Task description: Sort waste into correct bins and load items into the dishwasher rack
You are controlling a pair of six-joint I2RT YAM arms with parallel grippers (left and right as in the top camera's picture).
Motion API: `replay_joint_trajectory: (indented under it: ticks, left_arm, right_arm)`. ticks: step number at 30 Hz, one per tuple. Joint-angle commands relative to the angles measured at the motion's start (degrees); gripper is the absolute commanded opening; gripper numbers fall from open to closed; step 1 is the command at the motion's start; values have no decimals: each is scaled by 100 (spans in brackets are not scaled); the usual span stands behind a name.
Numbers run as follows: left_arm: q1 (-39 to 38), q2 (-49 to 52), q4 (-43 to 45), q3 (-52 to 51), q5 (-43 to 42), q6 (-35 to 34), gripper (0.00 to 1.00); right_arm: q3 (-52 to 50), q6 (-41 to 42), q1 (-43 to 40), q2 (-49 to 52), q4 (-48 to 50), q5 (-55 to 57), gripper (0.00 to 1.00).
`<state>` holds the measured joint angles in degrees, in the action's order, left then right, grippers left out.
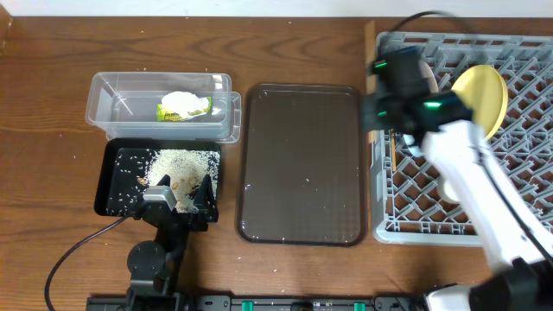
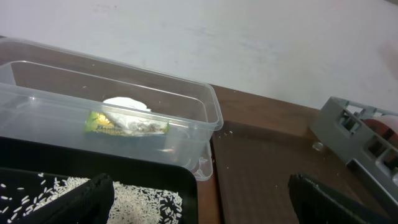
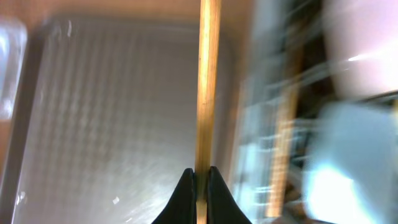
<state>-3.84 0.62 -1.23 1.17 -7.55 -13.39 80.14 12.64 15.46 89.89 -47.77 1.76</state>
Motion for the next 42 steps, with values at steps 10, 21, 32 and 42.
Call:
replay_joint_trajectory:
  ticks: [10, 21, 32, 42]
  left_arm:
    - [28, -39, -175, -94, -81, 90, 92]
    - [28, -39, -175, -94, -81, 90, 92]
    - [28, -39, -175, -94, -81, 90, 92]
    - [28, -39, -177, -94, -81, 90, 92]
  right_arm:
    - [-33, -605, -776, 518, -326, -122, 34]
    - [-22, -605, -529, -1432, -306, -1858, 61]
    - [-22, -621, -116, -3014, -555, -2973, 99]
    - [-22, -914, -120, -3602, -1869, -2013, 99]
